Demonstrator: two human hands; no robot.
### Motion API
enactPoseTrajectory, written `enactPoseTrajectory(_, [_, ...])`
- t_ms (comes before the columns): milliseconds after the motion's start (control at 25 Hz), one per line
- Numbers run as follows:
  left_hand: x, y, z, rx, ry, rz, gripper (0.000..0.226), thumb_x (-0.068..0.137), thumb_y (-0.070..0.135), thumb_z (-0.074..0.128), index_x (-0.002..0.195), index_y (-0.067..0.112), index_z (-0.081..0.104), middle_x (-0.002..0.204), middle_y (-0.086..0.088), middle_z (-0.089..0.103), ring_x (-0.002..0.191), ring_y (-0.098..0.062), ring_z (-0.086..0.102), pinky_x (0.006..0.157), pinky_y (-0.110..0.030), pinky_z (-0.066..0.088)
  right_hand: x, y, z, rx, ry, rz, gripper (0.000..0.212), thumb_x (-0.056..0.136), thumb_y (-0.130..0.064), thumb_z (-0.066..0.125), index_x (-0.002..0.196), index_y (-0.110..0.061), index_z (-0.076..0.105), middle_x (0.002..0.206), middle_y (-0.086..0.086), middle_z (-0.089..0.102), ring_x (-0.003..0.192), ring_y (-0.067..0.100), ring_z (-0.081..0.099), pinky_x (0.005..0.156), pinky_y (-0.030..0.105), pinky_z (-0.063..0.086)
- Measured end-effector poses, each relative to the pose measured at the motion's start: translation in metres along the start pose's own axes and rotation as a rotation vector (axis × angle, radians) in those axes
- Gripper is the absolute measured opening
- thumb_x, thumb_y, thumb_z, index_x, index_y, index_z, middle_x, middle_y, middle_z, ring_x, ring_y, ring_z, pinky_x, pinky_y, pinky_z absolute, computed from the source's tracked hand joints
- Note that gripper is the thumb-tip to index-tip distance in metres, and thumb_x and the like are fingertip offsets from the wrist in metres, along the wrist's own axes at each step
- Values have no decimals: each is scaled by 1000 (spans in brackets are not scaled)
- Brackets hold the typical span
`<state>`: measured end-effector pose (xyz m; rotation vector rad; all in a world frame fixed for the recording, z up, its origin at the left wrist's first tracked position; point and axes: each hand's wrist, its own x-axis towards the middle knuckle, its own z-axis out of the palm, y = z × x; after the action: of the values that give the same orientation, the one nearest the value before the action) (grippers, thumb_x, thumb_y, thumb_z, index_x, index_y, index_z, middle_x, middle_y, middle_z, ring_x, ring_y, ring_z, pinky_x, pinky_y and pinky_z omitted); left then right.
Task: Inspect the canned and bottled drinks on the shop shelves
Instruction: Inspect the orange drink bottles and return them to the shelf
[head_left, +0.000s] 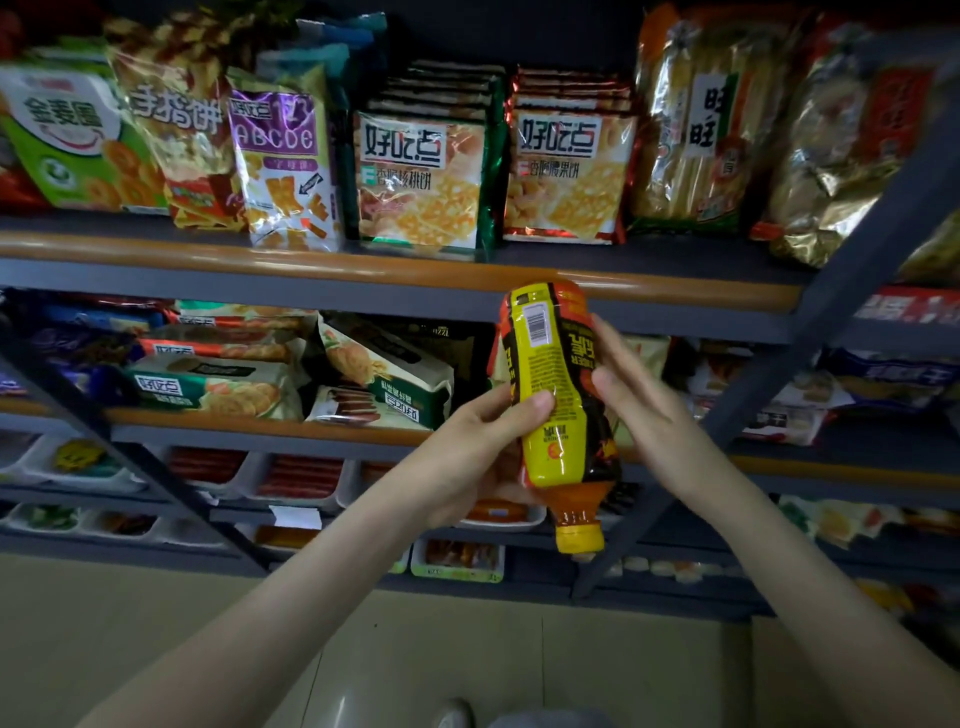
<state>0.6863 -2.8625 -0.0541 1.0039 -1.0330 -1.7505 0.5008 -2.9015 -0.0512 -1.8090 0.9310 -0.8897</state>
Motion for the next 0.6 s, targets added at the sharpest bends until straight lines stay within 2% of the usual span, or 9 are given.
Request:
enactPoseTrajectory(80, [4, 7, 4, -17, 20, -48, 47, 78, 43, 58, 117, 18, 59, 92, -4, 74, 82, -23, 71, 59, -37, 60, -2, 7, -11, -372, 37, -225, 60, 97, -13, 49, 147, -36, 27, 152, -23, 24, 143, -1, 20, 116, 20, 19])
enactPoseTrajectory(160, [6, 14, 6, 26, 42, -106, 45, 80, 47, 56, 112, 17, 61, 87, -4, 75, 74, -21, 72, 50, -30, 57, -3, 15, -13, -579, -80, -332, 82, 87, -2, 62, 150, -35, 21, 155, -26, 13, 147, 6, 8, 118, 20, 9])
enactPoseTrajectory(240, [7, 20, 8, 119, 30, -153, 42, 85, 51, 53, 108, 16, 62, 85, -5, 75, 73, -21, 72, 51, -29, 57, -3, 20, -10, -581, -118, -358, 90, 82, -8, 72, 150, -30, 18, 155, -29, 10, 148, 6, 8, 118, 20, 11])
enactPoseTrajectory(360, [5, 25, 10, 228, 20, -197, 44, 92, 54, 45, 102, 15, 63, 81, -7, 75, 71, -20, 72, 56, -30, 59, -5, 22, -7, -521, -42, -399, 83, 82, -29, 73, 148, -22, 24, 154, -31, 12, 146, 5, 17, 117, 20, 17])
enactPoseTrajectory(440, [4, 32, 10, 305, 8, -208, 47, 92, 57, 41, 99, 16, 63, 79, -7, 74, 67, -17, 71, 54, -27, 57, -8, 21, -5, -460, -11, -386, 79, 81, -35, 68, 147, -23, 27, 154, -22, 22, 144, 3, 22, 115, 18, 21])
enactPoseTrajectory(520, [5, 41, 11, 367, 9, -204, 45, 89, 60, 40, 97, 21, 63, 86, -9, 74, 67, -15, 72, 54, -26, 57, -8, 16, -6, -454, 38, -382, 76, 79, -39, 65, 145, -24, 29, 152, -9, 31, 142, 2, 27, 113, 18, 25])
enactPoseTrajectory(600, [6, 51, 11, 441, 21, -183, 51, 82, 66, 41, 99, 23, 63, 91, -10, 74, 71, -15, 73, 56, -28, 57, -6, 9, -7, -452, 91, -389, 75, 79, -39, 66, 144, -22, 32, 149, -4, 36, 139, -1, 31, 112, 18, 28])
